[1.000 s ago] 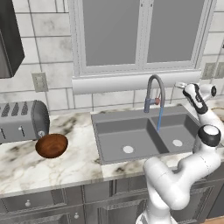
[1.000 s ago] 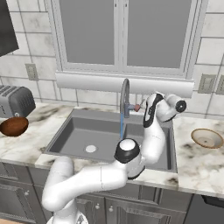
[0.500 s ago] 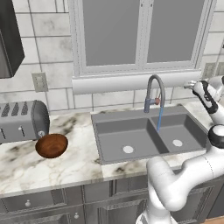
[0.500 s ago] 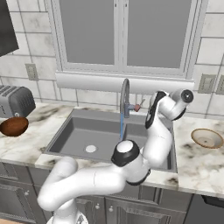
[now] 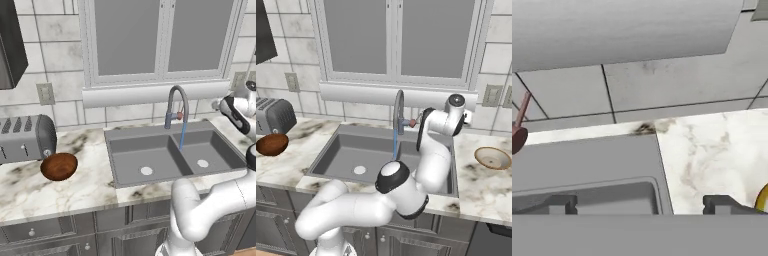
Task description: Rinse each bowl for a few seconds and place them down in the sink or on the counter.
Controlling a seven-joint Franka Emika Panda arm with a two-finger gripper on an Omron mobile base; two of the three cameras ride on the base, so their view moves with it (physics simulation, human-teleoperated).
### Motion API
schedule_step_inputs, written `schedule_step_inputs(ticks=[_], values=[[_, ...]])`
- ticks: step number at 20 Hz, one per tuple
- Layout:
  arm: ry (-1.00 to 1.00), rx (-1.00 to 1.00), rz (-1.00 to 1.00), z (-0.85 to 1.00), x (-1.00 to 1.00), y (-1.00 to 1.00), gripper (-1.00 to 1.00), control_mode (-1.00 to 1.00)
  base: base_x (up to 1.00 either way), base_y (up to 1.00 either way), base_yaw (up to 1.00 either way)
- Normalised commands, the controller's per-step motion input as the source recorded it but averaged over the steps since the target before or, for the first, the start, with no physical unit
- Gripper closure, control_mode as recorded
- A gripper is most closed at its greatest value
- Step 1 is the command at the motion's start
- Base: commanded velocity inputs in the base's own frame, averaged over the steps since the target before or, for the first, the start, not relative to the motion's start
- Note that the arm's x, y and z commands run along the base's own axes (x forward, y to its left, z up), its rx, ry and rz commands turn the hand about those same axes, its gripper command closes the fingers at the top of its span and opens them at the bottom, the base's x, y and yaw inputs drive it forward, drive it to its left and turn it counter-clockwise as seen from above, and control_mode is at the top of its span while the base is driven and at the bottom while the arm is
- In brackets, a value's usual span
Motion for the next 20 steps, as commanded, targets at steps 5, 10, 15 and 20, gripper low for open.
schedule_step_inputs(ticks=[5, 10, 15, 20], values=[[0.23, -0.34, -0.06, -0.12, -0.43, 0.0, -1.0, -1.0, 0.0, 0.0, 0.0], [0.24, -0.3, -0.09, -0.07, -0.37, -0.05, -1.0, -1.0, 0.0, 0.0, 0.0], [0.27, -0.16, -0.14, 0.08, -0.22, -0.25, -1.0, -1.0, 0.0, 0.0, 0.0], [0.24, -0.12, -0.15, 0.24, -0.17, -0.2, -1.0, -1.0, 0.0, 0.0, 0.0]])
